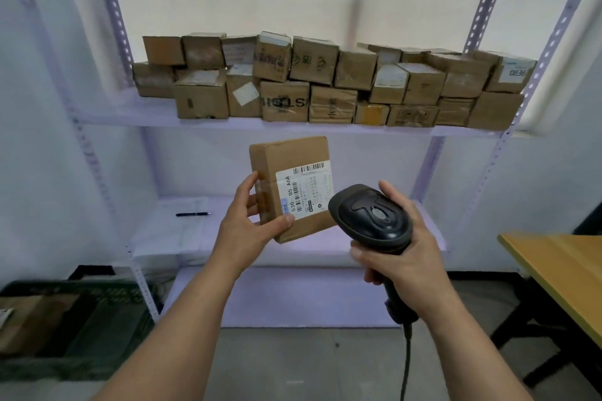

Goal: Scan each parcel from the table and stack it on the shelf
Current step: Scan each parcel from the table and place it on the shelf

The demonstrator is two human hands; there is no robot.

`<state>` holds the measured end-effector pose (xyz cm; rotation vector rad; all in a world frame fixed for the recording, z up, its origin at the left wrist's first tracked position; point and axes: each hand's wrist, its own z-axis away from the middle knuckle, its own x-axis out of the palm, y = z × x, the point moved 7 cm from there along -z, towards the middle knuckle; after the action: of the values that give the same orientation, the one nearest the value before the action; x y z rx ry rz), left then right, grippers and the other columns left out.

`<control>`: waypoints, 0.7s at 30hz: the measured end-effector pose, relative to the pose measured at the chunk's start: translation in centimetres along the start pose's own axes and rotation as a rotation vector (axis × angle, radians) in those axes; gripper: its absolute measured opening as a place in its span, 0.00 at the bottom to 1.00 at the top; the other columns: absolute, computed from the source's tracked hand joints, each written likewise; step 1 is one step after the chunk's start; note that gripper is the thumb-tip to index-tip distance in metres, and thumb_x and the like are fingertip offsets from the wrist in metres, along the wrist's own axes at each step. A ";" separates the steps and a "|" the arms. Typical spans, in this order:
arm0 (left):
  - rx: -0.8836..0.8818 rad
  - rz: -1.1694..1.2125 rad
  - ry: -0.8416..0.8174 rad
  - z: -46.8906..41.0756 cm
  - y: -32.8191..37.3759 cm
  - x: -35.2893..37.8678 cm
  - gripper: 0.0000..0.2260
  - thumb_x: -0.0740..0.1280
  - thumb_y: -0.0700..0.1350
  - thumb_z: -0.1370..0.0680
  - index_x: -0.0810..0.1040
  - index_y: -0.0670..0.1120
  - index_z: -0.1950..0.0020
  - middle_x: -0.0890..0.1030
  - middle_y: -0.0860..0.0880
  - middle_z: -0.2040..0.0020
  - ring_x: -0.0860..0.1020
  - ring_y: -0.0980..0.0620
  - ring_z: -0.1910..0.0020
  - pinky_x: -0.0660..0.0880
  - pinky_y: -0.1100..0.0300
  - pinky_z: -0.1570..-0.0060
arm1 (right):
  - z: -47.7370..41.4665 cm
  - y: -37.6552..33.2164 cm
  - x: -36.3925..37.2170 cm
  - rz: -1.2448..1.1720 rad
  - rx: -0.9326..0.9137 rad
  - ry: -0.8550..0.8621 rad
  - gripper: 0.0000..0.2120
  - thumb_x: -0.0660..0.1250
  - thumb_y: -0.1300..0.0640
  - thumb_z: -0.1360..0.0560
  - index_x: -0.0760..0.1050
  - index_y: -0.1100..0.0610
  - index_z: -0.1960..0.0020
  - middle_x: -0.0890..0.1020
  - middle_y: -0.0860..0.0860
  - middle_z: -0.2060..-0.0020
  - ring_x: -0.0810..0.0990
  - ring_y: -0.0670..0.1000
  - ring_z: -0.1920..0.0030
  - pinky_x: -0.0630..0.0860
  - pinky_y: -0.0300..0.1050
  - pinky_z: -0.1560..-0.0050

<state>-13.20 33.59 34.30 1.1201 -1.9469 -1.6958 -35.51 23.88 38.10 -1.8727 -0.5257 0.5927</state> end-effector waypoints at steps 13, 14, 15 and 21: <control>0.067 -0.064 0.177 -10.4 2.1 -5.7 0.38 0.76 0.48 0.29 0.59 0.58 0.25 0.76 0.52 0.36 0.75 0.55 0.38 0.73 0.65 0.50 | -12.5 0.3 4.5 -0.074 -0.094 -0.107 0.44 0.76 0.71 0.34 0.66 0.31 0.35 0.79 0.46 0.44 0.80 0.51 0.69 0.78 0.45 0.70; 0.072 -0.050 0.196 -11.2 2.1 -6.4 0.38 0.76 0.48 0.30 0.59 0.58 0.25 0.77 0.51 0.36 0.75 0.55 0.38 0.73 0.63 0.48 | -13.2 0.3 4.8 -0.069 -0.102 -0.114 0.44 0.76 0.71 0.34 0.66 0.31 0.35 0.79 0.46 0.44 0.81 0.50 0.69 0.78 0.44 0.70; 0.078 -0.038 0.214 -12.0 2.1 -7.0 0.39 0.76 0.48 0.30 0.60 0.58 0.25 0.77 0.51 0.37 0.75 0.55 0.38 0.73 0.61 0.46 | -14.0 0.3 5.2 -0.064 -0.107 -0.120 0.44 0.76 0.71 0.34 0.66 0.31 0.35 0.79 0.47 0.44 0.81 0.49 0.69 0.78 0.44 0.69; 0.119 -0.032 0.242 -17.2 2.9 -10.6 0.37 0.76 0.47 0.29 0.60 0.58 0.25 0.77 0.53 0.38 0.76 0.55 0.40 0.74 0.56 0.42 | -18.1 0.0 8.7 -0.021 -0.135 -0.136 0.45 0.76 0.71 0.34 0.65 0.31 0.34 0.79 0.49 0.42 0.81 0.54 0.70 0.79 0.45 0.69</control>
<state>4.44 29.46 43.75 1.3371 -1.9057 -1.3999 -17.52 16.19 42.57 -1.9605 -0.6883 0.6878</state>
